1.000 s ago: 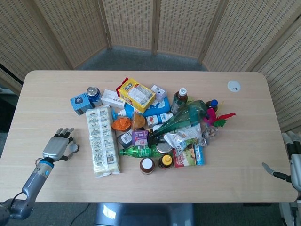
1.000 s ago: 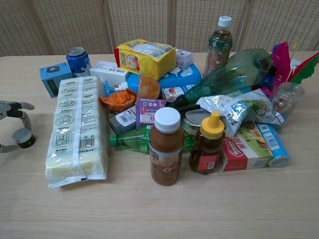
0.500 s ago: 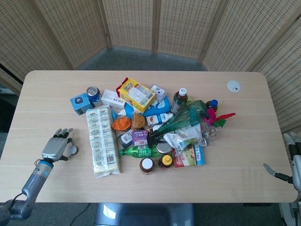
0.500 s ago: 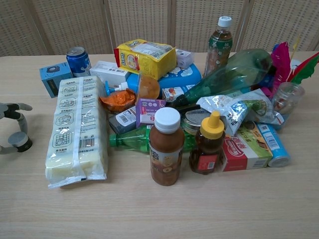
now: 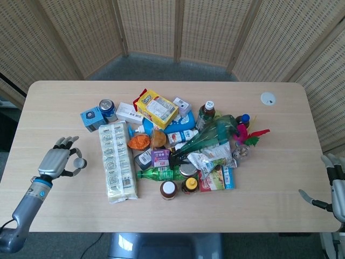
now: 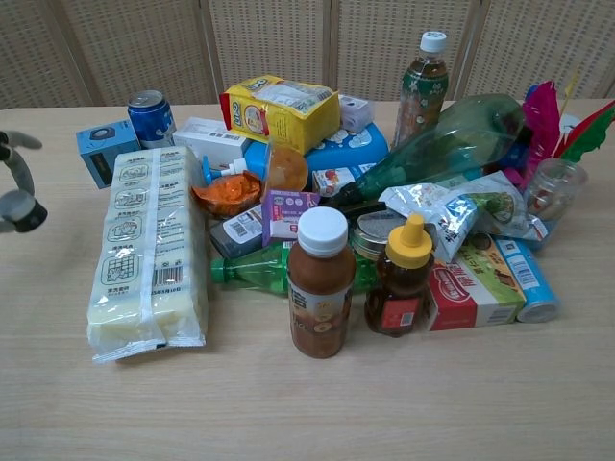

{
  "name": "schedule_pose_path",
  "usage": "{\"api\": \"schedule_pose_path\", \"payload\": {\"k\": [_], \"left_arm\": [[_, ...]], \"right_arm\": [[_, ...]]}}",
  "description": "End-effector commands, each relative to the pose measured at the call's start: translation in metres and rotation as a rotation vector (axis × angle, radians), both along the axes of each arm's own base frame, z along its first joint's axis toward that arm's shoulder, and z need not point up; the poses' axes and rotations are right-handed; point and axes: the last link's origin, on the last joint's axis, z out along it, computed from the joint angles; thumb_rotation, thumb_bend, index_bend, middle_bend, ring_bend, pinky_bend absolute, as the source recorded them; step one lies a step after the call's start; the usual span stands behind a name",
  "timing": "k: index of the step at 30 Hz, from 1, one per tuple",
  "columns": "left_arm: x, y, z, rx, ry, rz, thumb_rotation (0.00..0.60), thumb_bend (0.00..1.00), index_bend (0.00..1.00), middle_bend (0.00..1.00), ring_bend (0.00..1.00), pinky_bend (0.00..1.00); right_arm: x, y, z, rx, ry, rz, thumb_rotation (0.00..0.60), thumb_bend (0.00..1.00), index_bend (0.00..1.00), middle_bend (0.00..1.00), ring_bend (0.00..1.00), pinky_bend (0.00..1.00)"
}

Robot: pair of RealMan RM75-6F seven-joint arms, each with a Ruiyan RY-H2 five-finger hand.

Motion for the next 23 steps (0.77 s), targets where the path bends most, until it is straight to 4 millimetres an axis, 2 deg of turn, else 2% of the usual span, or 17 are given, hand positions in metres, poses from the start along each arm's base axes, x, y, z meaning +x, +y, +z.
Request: {"api": "schedule_pose_path", "payload": {"k": [1,7,13,18,23], "left_arm": [[0.032,0.010,0.047,0.096,-0.069,-0.054,0.600,0.29,0.58,0.08,0.00,0.00],[0.072,0.018,0.092,0.162,-0.171,-0.109,0.600,0.29,0.57,0.08,0.00,0.00],[0.107,0.023,0.124,0.205,-0.262,-0.159,0.600,0.29,0.57,0.07,0.00,0.00],[0.121,0.025,0.140,0.228,-0.310,-0.175,0.600,0.28,0.57,0.07,0.00,0.00],[0.126,0.027,0.142,0.229,-0.324,-0.179,0.600,0.28,0.57,0.07,0.00,0.00]], "right_arm": [[-0.003,0.001,-0.005,0.008,-0.015,-0.001,0.365,0.18,0.00,0.00,0.00,0.00],[-0.005,0.000,-0.014,0.024,-0.043,0.011,0.365,0.18,0.00,0.00,0.00,0.00],[-0.009,-0.002,-0.018,0.028,-0.058,0.010,0.367,0.18,0.00,0.00,0.00,0.00],[-0.012,-0.003,-0.020,0.028,-0.063,0.001,0.368,0.18,0.00,0.00,0.00,0.00],[-0.014,-0.005,-0.021,0.033,-0.060,-0.007,0.367,0.18,0.00,0.00,0.00,0.00]]}}
